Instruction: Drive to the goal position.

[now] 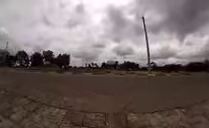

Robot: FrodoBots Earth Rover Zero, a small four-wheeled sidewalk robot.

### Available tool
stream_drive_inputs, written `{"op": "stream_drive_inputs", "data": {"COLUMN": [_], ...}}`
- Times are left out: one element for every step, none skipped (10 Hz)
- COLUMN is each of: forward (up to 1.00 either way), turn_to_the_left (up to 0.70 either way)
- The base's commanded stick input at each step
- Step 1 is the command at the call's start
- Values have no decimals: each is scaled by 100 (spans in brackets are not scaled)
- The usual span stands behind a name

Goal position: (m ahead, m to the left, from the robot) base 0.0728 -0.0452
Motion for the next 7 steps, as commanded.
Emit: {"op": "stream_drive_inputs", "data": {"forward": [50, 50, 50, 50, 50, 50, 50], "turn_to_the_left": [0, 0, 0, 0, 0, 0, 0]}}
